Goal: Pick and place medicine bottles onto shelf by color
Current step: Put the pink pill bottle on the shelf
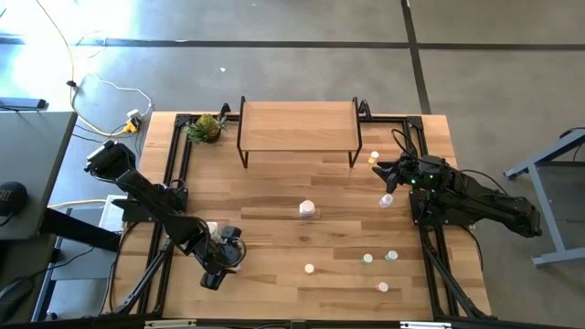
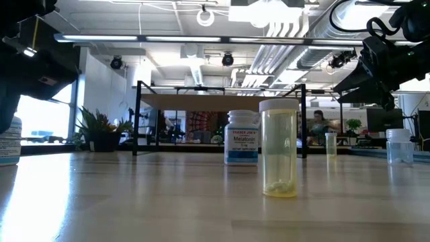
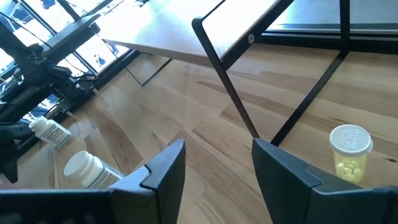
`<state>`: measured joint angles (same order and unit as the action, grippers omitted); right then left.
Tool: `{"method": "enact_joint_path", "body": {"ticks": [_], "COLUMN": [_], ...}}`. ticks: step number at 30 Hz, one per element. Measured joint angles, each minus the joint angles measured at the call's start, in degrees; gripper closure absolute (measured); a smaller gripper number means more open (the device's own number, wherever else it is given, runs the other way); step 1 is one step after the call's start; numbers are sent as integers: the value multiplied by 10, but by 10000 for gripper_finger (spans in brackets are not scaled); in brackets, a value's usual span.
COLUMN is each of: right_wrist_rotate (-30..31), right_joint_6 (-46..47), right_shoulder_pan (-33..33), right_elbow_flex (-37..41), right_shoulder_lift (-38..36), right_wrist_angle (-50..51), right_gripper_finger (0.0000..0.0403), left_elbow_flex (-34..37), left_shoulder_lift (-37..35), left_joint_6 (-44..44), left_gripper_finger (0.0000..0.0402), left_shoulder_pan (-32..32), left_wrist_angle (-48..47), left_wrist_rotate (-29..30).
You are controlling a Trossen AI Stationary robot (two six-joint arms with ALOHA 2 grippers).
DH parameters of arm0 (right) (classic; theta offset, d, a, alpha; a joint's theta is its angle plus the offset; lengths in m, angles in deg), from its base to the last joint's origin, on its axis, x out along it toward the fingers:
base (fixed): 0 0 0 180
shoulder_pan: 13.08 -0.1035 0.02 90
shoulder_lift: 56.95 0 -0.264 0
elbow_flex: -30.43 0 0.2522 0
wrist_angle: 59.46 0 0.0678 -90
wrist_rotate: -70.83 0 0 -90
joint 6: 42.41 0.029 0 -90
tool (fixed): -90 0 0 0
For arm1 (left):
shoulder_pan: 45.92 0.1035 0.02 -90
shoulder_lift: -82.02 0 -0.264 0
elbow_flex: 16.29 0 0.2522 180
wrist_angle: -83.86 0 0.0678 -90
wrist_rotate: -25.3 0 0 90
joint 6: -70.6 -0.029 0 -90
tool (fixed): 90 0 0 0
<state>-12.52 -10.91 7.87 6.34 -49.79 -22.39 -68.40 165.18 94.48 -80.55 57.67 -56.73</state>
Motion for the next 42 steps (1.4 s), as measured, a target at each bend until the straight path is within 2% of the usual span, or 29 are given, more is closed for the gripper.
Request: {"method": "enact_joint_path", "body": {"ticks": [6,12,22,27,35,42], "right_wrist_rotate": [0,0,0,0,0,0], "right_joint_6": [0,0,0,0,0,0], "right_shoulder_pan": [0,0,0,0,0,0], "right_elbow_flex": [0,0,0,0,0,0], "right_shoulder_lift": [0,0,0,0,0,0], "right_wrist_angle": [0,0,0,0,0,0], "right_gripper_finger": [227,227,227,227,227,227], "left_elbow_flex": [0,0,-7,-47,-138,-236], "left_shoulder_lift": [0,0,-1,-2,-2,-2], "left_joint_6": [3,44,119,130,127,56], "left_gripper_finger": [261,296,285,292,290,290], "left_shoulder_pan": [0,1,20,67,188,297], "left_wrist_angle": [3,5,19,4,-63,-155], "left_wrist_rotate": [0,0,3,9,-2,-3]}}
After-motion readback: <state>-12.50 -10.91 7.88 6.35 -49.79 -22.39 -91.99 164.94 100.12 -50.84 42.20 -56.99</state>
